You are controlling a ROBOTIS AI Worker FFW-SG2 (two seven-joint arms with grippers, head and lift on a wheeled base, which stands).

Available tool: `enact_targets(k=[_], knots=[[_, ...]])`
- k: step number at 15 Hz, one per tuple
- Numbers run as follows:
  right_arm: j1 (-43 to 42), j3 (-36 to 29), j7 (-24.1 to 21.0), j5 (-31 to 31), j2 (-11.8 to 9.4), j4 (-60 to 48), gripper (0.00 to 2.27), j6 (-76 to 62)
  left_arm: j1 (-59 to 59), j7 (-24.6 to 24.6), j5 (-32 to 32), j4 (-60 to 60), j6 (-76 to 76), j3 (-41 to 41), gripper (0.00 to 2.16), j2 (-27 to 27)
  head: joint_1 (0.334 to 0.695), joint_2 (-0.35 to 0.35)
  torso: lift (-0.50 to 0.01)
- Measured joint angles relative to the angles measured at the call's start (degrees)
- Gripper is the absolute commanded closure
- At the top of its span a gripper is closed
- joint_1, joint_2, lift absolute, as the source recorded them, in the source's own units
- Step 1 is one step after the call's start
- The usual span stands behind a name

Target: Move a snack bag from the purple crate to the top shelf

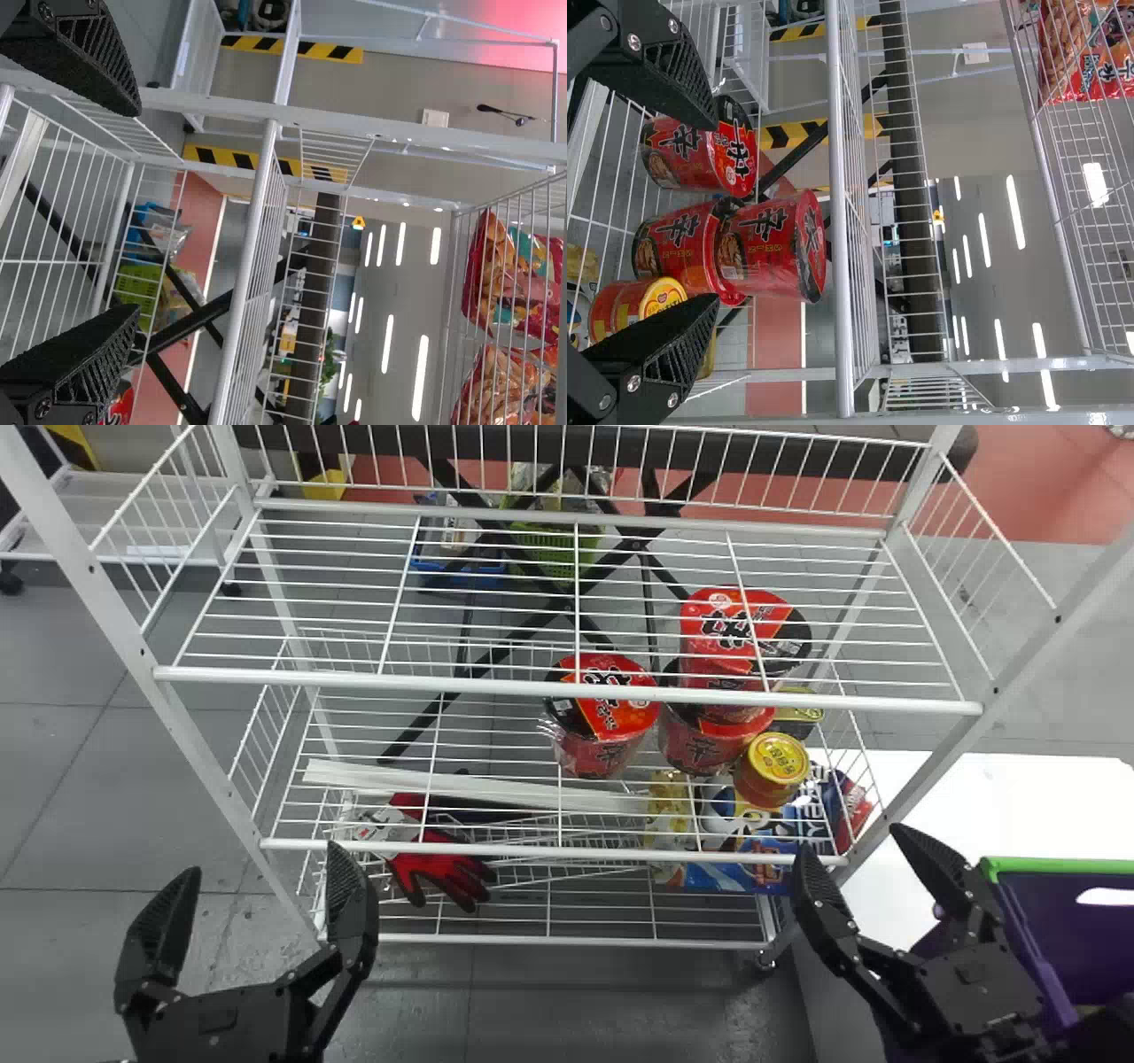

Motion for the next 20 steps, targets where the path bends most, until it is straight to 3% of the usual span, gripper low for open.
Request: enact_targets(k=[4,9,15,20], knots=[[2.22,-2.47,0.80,-0.78,-0.01,-3.38,0.15,4.26,-0.18,-0.18,0.44,0.05,0.26,0.39,0.00,0.00,0.695,-0.092,-0.453],[5.05,-14.47,3.92,-9.42,1.85,-13.27,0.15,27.88,-1.79,-0.71,1.74,1.53,0.82,0.71,0.00,-0.33,0.695,-0.187,-0.453],[3.43,-32.11,9.88,-21.42,8.88,-27.56,0.16,71.92,-2.77,-0.91,2.63,3.51,0.29,0.73,0.00,-0.33,0.695,-0.207,-0.453],[-6.34,-54.84,12.24,-32.49,9.62,-29.79,0.16,104.15,-3.16,-1.06,3.52,4.12,0.09,0.81,0.00,0.21,0.695,-0.291,-0.453]])
